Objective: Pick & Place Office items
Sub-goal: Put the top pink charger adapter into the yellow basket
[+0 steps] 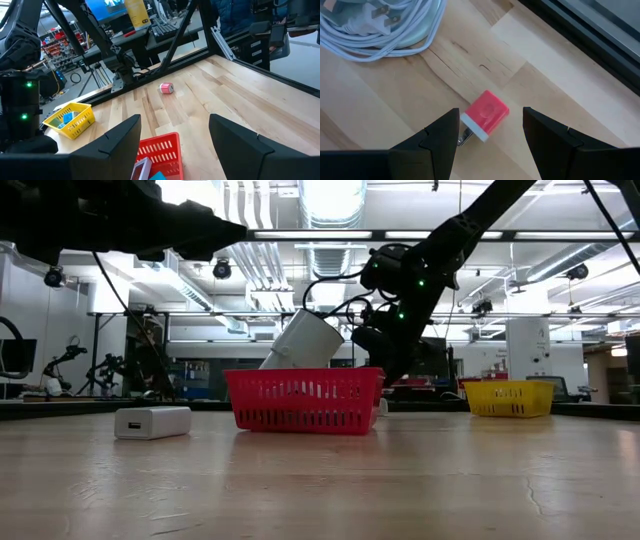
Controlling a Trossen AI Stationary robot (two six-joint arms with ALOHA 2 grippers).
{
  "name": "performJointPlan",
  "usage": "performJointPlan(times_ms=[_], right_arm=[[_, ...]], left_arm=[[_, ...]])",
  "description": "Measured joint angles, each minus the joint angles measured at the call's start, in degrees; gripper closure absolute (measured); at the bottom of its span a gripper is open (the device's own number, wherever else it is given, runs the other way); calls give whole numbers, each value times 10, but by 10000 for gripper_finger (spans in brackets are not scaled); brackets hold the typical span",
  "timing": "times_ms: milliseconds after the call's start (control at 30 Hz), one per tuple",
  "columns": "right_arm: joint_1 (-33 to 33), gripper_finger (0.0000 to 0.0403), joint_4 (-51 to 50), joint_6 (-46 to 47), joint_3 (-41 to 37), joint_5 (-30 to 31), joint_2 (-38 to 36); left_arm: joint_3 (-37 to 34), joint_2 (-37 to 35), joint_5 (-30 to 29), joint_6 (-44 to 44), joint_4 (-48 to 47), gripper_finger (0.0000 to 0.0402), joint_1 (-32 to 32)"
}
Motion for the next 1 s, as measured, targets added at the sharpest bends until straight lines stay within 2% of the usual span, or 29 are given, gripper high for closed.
performJointPlan(times_ms=[1000], right_arm=[[1,190,2,-4,-1,-12,0]], left_arm=[[0,0,0,0,0,162,0]])
